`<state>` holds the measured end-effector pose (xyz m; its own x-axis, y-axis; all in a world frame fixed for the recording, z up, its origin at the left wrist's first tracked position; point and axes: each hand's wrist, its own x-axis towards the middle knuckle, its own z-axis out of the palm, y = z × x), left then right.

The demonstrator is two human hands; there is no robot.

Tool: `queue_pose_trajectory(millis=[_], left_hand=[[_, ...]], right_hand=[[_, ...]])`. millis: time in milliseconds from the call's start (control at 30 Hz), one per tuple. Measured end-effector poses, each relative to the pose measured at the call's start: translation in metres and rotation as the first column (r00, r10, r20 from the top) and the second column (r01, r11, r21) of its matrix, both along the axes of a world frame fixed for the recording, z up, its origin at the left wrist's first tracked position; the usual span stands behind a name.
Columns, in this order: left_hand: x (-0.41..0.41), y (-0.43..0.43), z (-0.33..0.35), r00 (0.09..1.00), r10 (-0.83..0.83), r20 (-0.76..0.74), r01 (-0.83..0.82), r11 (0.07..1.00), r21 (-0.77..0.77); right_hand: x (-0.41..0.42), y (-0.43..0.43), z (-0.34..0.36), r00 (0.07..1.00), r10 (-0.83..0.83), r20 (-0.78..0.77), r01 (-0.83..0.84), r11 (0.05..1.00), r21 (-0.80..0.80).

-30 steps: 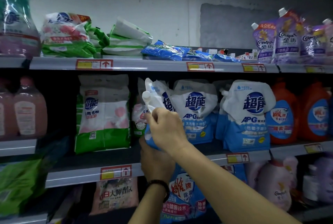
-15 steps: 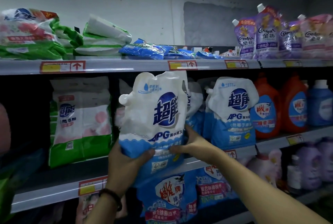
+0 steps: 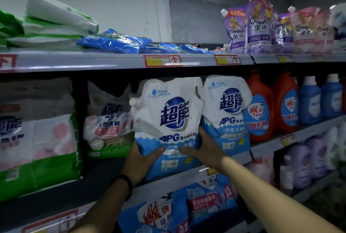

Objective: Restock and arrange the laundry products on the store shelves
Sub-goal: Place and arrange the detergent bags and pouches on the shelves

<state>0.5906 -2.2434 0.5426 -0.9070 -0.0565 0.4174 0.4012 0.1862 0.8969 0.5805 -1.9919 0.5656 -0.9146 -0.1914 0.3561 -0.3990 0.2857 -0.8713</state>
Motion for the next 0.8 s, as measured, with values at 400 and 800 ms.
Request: queue_pose_trajectory(millis=[400,800], left_hand=[[-0.030,-0.002,-0.006,0.987,0.036,-0.160,-0.070,0.973,-0.219],[0.006,-0.032,-0.001,0.972,0.234,-0.026,-0.192,0.726,-0.660]], right_hand=[[0.013,-0.030,-0.015,0.929,-0.350,-0.115,0.360,0.929,0.079],[0.031,-0.042,-0.010,0.911,-0.409,-0.046,0.411,0.898,0.156]])
